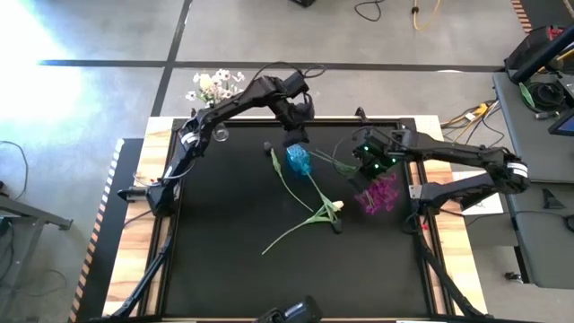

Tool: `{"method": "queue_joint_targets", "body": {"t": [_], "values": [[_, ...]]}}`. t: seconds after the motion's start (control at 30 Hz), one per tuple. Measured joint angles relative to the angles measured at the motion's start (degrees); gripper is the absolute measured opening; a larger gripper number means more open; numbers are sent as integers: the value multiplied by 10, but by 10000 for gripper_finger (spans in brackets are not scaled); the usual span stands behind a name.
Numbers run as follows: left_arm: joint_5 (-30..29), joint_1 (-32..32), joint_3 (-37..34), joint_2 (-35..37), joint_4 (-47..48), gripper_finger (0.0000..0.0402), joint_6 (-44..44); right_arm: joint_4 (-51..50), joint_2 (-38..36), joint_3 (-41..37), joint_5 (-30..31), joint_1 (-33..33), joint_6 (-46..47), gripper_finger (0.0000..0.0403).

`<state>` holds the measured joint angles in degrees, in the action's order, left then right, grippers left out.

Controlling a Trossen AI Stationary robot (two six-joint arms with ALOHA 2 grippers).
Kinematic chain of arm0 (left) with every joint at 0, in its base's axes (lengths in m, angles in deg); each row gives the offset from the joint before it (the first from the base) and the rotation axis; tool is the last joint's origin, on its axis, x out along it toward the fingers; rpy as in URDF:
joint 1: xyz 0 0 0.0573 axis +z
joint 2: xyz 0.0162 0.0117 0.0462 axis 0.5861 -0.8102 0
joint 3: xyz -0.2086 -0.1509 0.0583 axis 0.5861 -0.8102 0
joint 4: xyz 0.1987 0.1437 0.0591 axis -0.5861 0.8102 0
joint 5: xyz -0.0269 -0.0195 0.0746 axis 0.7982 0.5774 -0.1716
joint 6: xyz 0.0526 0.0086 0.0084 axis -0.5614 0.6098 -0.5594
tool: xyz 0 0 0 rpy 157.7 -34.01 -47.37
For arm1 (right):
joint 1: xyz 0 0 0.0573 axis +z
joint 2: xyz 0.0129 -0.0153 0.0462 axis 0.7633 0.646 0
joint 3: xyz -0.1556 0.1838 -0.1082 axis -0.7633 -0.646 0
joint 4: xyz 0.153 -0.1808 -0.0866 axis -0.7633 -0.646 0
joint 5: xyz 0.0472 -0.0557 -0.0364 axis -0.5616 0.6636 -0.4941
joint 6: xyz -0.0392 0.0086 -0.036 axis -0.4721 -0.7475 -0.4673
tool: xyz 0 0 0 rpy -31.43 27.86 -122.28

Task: Sort flowers into vase by color
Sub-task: Remove the violet flowers from the blue vase

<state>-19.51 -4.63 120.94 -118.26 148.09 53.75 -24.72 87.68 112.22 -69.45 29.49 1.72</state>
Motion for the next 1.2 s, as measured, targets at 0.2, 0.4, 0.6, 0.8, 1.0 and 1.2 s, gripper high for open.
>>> {"method": "queue_joint_targets", "body": {"t": [0.2,0.4,0.6,0.8,1.0,1.2], "values": [[23,-10,-65,59,20,0,-80,53,-39,-58,0,-9,27,22],[10,-12,-267,157,-46,0,-86,51,-44,-72,10,-30,29,23],[-36,-25,-453,262,-258,0,19,92,8,-92,45,-60,16,23],[-40,-34,-536,319,-333,0,105,128,81,-95,46,-86,8,28],[-63,-31,-582,364,-349,0,132,83,106,-76,46,-93,0,96],[-54,-26,-669,437,-453,0,183,56,80,-27,101,-91,-2,198]]}}
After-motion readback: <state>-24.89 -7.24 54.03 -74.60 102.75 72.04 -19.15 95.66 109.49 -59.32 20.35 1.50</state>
